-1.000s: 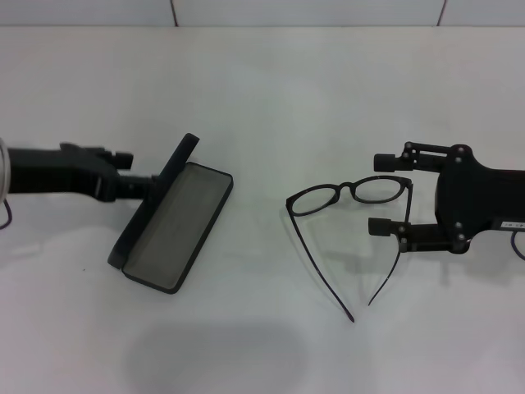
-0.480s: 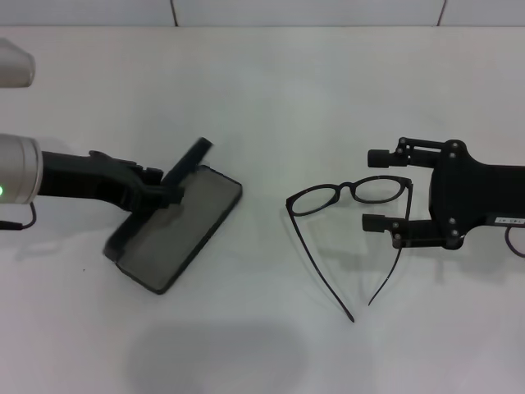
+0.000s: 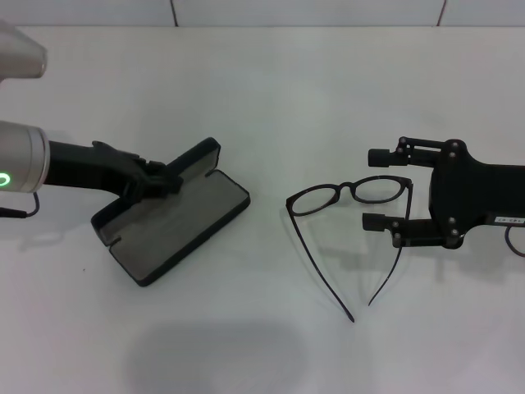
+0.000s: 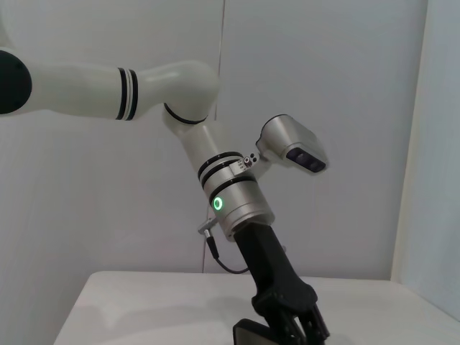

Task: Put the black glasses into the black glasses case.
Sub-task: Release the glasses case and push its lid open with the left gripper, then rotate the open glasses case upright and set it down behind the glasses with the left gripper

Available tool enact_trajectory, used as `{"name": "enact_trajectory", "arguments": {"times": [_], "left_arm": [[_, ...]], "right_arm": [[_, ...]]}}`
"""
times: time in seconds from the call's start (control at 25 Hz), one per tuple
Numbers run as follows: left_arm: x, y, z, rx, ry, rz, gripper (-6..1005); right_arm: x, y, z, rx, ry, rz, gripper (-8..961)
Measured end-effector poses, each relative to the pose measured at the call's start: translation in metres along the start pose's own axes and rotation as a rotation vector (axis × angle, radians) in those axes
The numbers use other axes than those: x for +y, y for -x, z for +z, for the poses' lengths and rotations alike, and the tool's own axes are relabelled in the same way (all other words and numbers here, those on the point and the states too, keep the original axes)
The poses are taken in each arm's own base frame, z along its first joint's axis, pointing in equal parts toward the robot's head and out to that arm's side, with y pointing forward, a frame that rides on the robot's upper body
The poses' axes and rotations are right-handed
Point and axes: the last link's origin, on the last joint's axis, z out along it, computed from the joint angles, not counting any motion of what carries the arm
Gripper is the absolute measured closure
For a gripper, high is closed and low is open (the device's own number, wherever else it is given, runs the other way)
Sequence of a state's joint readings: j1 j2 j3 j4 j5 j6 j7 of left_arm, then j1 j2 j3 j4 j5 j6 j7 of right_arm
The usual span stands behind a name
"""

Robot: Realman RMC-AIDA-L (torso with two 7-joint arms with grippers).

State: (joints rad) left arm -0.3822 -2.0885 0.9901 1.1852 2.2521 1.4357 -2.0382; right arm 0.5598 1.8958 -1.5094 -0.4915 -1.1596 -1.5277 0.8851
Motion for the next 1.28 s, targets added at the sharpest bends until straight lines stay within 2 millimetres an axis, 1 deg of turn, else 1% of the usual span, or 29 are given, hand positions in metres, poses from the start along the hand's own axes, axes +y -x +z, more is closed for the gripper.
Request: {"name": "enact_trajectory", "arguments": {"times": [0.16,0.24,0.4,0.44,0.56,0.6,0.64,0.72,0.8,0.92,1.04,1.12,1.28], "left_arm": [[-0.002,-0.007,0.0,0.016,-0.014,0.019,613],[-0.004,-0.012,0.001,0.021,-0.027,0.037,665],[-0.007,-0.027,0.006,0.035,-0.043,0.126,768],[-0.007,-0.031,0.008,0.042,-0.046,0.148,770],[-0.004,-0.054,0.018,0.067,-0.044,0.271,776],[-0.001,-0.062,0.024,0.073,-0.034,0.349,778],[0.004,-0.071,0.034,0.078,-0.019,0.467,780],[0.008,-0.078,0.044,0.079,-0.01,0.559,784],[0.014,-0.09,0.056,0.082,0.004,0.655,785],[0.023,-0.104,0.071,0.074,0.046,0.743,786],[0.035,-0.115,0.085,0.057,0.096,0.817,787],[0.042,-0.119,0.093,0.041,0.117,0.854,788],[0.05,-0.121,0.102,0.016,0.114,0.903,789]], "right_arm": [[0.001,0.0,0.0,0.004,0.012,-0.004,199],[0.003,0.0,0.001,0.008,0.025,-0.012,198],[0.009,-0.001,0.003,0.004,0.043,-0.015,198],[0.011,-0.001,0.004,-0.002,0.049,-0.017,199],[0.019,-0.001,0.009,-0.02,0.072,-0.019,199],[0.022,-0.002,0.011,-0.023,0.082,-0.02,199],[0.024,-0.003,0.012,-0.024,0.09,-0.022,199],[0.031,-0.006,0.016,-0.022,0.113,-0.025,199],[0.034,-0.008,0.018,-0.021,0.117,-0.024,198],[0.04,-0.011,0.016,-0.027,0.112,-0.023,198],[0.045,-0.014,0.011,-0.036,0.093,-0.031,198],[0.047,-0.016,0.008,-0.042,0.075,-0.034,199],[0.051,-0.02,0.002,-0.038,0.055,-0.024,199]]}}
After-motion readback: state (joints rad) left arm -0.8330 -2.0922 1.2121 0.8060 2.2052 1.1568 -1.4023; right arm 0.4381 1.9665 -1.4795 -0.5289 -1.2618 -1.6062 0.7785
